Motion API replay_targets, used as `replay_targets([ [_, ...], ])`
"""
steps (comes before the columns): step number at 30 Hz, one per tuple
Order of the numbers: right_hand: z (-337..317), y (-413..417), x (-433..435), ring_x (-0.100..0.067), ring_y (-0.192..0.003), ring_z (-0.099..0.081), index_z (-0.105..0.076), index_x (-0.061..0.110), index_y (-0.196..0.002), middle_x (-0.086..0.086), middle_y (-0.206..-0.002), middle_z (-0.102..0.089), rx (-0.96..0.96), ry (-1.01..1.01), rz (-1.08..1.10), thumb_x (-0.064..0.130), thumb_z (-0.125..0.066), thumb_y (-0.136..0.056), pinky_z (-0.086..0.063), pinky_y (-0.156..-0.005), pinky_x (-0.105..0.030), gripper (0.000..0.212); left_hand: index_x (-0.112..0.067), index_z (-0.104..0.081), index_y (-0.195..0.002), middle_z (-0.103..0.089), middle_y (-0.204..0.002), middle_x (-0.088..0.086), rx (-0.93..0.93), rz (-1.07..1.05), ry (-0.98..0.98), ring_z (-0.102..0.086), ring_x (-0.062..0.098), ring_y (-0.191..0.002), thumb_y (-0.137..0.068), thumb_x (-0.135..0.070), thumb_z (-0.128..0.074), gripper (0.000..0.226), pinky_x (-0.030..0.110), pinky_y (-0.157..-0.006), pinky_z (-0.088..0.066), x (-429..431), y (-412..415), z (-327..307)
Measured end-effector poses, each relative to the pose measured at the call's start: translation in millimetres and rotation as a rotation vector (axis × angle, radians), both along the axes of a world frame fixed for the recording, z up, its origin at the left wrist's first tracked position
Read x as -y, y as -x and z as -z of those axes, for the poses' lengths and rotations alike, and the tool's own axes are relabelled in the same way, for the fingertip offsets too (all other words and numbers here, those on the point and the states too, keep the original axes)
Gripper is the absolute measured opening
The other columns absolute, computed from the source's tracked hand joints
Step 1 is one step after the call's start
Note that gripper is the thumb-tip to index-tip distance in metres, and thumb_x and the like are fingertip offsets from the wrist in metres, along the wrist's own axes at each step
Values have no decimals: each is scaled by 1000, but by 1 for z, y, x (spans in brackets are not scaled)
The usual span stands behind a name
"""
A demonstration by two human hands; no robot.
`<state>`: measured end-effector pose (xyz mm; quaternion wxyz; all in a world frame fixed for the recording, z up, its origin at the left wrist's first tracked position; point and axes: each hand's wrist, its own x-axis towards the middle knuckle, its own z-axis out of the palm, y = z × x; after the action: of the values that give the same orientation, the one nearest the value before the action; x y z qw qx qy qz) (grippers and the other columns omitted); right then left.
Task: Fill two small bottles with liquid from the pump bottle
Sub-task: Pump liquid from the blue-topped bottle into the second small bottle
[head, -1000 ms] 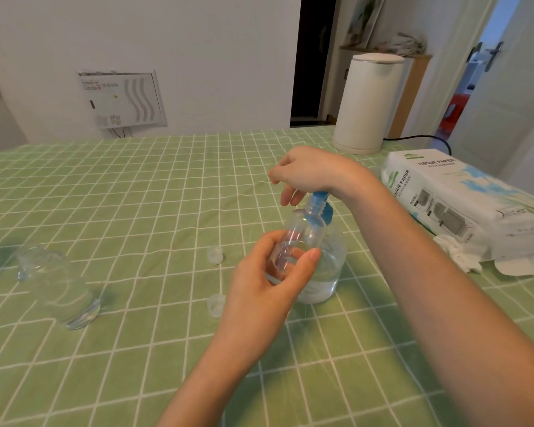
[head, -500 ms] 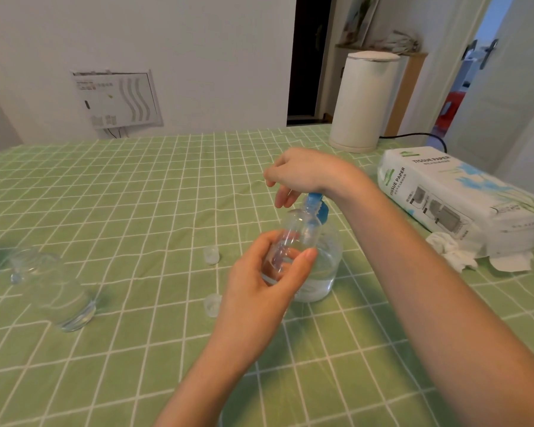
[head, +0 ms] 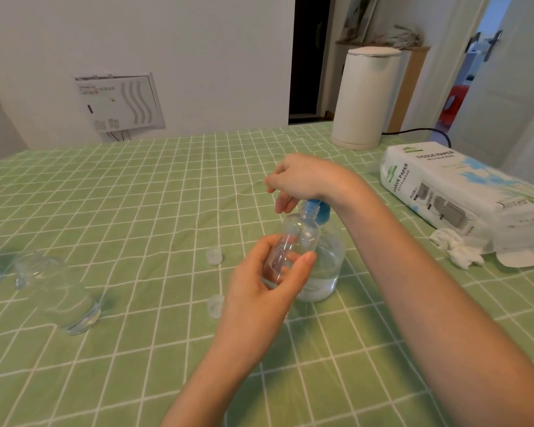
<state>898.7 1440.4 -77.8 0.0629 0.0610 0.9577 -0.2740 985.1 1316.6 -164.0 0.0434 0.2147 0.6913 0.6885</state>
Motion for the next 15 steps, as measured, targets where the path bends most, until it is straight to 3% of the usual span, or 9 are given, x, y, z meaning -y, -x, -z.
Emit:
replay_targets([
  [9, -15, 3, -2, -25, -90, -68, -59, 3, -116, -7, -90, -74, -2, -45, -52, 24, -44, -96, -52, -81, -34, 33, -39, -64, -93, -71, -77, -13, 11, 6, -41, -56, -6, -53, -70, -46, -62, 24, 9, -51, -43, -2, 1, -6],
  [15, -22, 4, -5, -23, -91, -70, -61, 5, -115, -6, -91, -75, -47, -55, -49, 32, -42, -98, -49, -68, -27, 36, -36, -64, -93, -71, -77, -12, 13, 12, -50, -56, -6, -53, -69, -46, -62, 25, 9, -50, -43, -1, 1, -7],
])
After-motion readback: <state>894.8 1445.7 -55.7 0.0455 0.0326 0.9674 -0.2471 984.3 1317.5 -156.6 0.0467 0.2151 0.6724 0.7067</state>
